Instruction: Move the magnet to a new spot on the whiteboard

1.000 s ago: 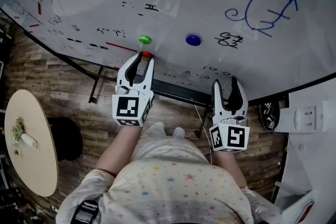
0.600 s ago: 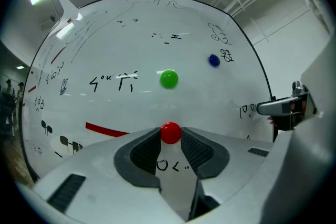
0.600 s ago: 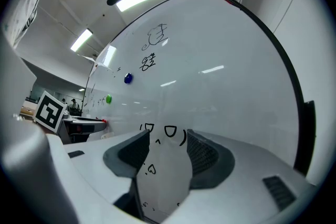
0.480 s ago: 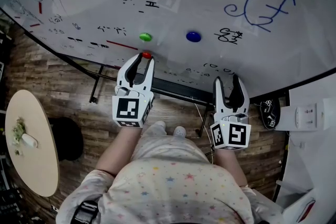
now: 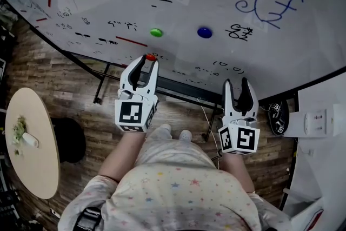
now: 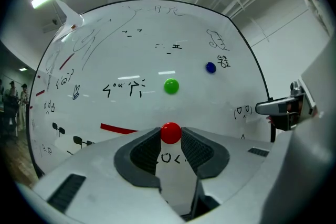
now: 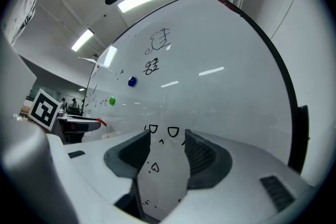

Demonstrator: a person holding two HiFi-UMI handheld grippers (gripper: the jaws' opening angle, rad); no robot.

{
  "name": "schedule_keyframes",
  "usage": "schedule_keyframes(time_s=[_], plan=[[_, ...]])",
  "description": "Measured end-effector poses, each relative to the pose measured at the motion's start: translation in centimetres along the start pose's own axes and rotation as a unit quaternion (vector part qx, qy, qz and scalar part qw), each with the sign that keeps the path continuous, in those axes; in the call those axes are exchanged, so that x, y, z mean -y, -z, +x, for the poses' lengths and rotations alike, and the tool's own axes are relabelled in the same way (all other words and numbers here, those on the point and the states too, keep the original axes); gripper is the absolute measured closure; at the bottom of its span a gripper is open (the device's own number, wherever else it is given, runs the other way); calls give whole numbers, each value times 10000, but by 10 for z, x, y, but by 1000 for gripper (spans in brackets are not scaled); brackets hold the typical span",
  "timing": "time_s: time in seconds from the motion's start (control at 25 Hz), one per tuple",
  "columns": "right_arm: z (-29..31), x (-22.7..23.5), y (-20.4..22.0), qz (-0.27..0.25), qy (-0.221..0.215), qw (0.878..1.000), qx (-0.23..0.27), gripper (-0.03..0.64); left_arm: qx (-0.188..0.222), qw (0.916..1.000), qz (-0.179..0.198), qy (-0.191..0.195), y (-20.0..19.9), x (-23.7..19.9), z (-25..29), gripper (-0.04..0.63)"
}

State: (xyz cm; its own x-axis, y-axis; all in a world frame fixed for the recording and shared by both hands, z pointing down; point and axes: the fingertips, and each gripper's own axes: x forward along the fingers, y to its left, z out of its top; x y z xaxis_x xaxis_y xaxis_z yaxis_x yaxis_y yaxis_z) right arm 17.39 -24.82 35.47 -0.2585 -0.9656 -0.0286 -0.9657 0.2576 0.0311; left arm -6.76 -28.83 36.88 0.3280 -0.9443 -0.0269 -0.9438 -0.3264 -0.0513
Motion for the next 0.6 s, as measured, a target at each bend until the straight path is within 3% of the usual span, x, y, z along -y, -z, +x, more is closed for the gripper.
schedule_keyframes(time_s=[0.6], plan=[[-13, 1, -6, -44, 164, 9998, 72, 509, 70, 10000, -44, -18, -5, -1, -29, 477]])
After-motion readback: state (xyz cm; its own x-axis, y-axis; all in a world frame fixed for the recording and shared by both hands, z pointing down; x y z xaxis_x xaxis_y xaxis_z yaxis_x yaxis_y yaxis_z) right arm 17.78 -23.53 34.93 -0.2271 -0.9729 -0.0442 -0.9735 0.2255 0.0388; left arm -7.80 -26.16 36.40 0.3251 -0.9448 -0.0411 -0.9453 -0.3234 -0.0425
